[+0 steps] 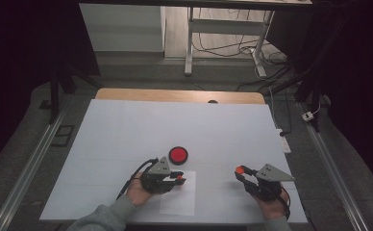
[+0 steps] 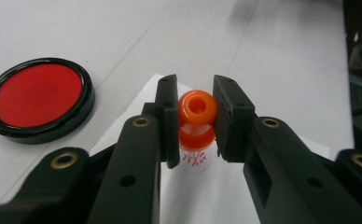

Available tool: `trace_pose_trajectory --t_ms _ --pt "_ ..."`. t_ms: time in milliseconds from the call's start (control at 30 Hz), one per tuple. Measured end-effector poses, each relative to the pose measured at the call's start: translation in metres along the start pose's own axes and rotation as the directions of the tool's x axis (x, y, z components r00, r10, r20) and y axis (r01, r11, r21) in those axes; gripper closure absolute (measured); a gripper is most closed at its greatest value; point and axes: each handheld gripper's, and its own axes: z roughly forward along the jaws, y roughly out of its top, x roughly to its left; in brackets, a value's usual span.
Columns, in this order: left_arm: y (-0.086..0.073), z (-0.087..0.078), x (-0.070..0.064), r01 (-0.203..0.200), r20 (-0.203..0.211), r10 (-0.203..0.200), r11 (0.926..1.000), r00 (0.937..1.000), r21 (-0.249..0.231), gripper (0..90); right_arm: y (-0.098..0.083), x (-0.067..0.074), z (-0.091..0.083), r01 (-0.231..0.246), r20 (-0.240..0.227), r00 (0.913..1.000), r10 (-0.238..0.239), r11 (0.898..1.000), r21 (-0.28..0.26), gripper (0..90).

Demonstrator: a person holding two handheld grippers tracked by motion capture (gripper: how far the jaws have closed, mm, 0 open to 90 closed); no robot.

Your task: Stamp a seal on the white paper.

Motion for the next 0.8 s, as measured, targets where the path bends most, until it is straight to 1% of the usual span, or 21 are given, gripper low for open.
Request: trace_pose_trajectory --t_ms 233,400,567,633,667,700,800 --pt "0.003 -0.008 0.005 0.020 -0.006 -0.021 0.9994 0.9998 -0.029 72.5 0.000 0.000 0.000 0.002 -0.001 1.0000 -0.002 1.000 0.001 64.6" --pt "0.008 -0.018 0.008 0.050 -0.010 -0.051 0.9970 0.9987 -0.059 72.5 0.000 0.000 0.001 -0.001 -0.004 1.0000 0.001 1.000 0.000 64.6" --pt "0.015 -0.026 0.009 0.063 -0.007 -0.063 0.9941 0.9980 -0.089 72.5 -0.001 0.000 0.002 0.000 -0.005 1.0000 0.000 1.000 0.002 64.6" --pt "0.016 -0.028 0.010 0.066 -0.007 -0.067 0.9934 0.9977 -0.094 72.5 -0.001 0.000 0.002 0.000 -0.005 1.0000 0.000 1.000 0.001 64.6" --pt "0.018 -0.032 0.012 0.076 -0.006 -0.077 0.9912 0.9970 -0.108 72.5 -0.001 0.000 0.002 0.001 -0.003 1.0000 -0.001 1.000 0.004 64.6" --pt "0.018 -0.032 0.012 0.076 -0.006 -0.077 0.9912 0.9970 -0.108 72.5 -0.001 0.000 0.002 0.001 -0.003 1.0000 -0.001 1.000 0.004 64.6" --pt "0.024 -0.040 0.018 0.111 0.008 -0.111 0.9841 0.9938 -0.139 72.4 -0.001 0.000 0.002 -0.002 -0.005 1.0000 0.002 1.000 0.002 64.6"
